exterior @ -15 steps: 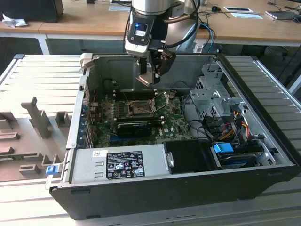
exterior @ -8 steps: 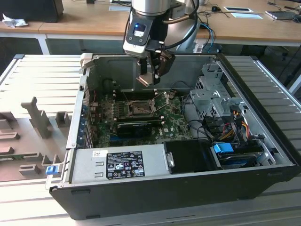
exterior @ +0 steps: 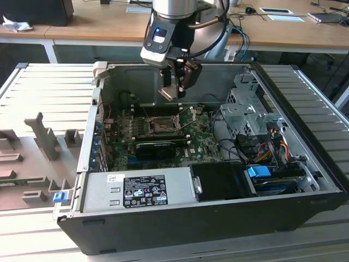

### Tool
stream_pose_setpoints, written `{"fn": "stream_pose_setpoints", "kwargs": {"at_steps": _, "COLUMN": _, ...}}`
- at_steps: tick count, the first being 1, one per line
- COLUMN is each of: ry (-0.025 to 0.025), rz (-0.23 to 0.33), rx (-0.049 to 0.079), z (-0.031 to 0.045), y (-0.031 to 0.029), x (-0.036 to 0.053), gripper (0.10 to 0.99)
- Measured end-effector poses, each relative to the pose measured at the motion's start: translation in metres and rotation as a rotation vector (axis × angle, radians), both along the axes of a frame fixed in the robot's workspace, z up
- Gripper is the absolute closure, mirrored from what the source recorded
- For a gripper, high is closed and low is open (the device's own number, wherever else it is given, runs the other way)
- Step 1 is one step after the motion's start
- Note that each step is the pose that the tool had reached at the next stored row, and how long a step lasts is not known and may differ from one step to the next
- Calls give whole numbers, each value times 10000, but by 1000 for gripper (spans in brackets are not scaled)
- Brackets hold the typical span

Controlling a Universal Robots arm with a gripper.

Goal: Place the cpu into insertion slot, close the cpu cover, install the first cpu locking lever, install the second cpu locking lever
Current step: 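Place the cpu into insertion slot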

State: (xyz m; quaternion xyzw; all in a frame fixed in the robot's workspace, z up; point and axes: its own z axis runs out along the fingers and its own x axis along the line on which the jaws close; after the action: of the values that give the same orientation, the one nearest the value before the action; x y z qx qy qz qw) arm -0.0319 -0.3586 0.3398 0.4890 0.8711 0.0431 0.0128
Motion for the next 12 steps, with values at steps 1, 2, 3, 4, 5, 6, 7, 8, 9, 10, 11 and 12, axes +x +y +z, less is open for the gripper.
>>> {"fn": "stream_pose_setpoints", "kwargs": {"at_steps": 1, "ry": 0, "rz": -67, "rx": 0, "z": -2, "y": 0, "x": 0, "gripper": 557}}
{"fn": "stream_pose_setpoints", "kwargs": {"at_steps": 2, "ry": 0, "rz": -116, "rx": -1, "z": -3, "y": 0, "x": 0, "gripper": 557}}
{"fn": "stream_pose_setpoints", "kwargs": {"at_steps": 3, "ry": 0, "rz": -175, "rx": 0, "z": -4, "y": 0, "x": 0, "gripper": 557}}
{"fn": "stream_pose_setpoints", "kwargs": {"at_steps": 4, "ry": 0, "rz": -229, "rx": 0, "z": -6, "y": 0, "x": 0, "gripper": 557}}
{"fn": "stream_pose_setpoints", "kwargs": {"at_steps": 5, "ry": 0, "rz": -281, "rx": 0, "z": -7, "y": 0, "x": 0, "gripper": 557}}
{"fn": "stream_pose_setpoints", "kwargs": {"at_steps": 6, "ry": 0, "rz": -329, "rx": -1, "z": -8, "y": 0, "x": 0, "gripper": 557}}
{"fn": "stream_pose_setpoints", "kwargs": {"at_steps": 7, "ry": 0, "rz": -386, "rx": -1, "z": -9, "y": 0, "x": 0, "gripper": 557}}
{"fn": "stream_pose_setpoints", "kwargs": {"at_steps": 8, "ry": 0, "rz": -436, "rx": 0, "z": -10, "y": 0, "x": 0, "gripper": 557}}
{"fn": "stream_pose_setpoints", "kwargs": {"at_steps": 9, "ry": 0, "rz": -516, "rx": -1, "z": -12, "y": 0, "x": 0, "gripper": 557}}
{"fn": "stream_pose_setpoints", "kwargs": {"at_steps": 10, "ry": 0, "rz": -565, "rx": 0, "z": -14, "y": 0, "x": 0, "gripper": 557}}
{"fn": "stream_pose_setpoints", "kwargs": {"at_steps": 11, "ry": 0, "rz": -607, "rx": 0, "z": -15, "y": 0, "x": 0, "gripper": 557}}
{"fn": "stream_pose_setpoints", "kwargs": {"at_steps": 12, "ry": 0, "rz": -668, "rx": 0, "z": -16, "y": 0, "x": 0, "gripper": 557}}
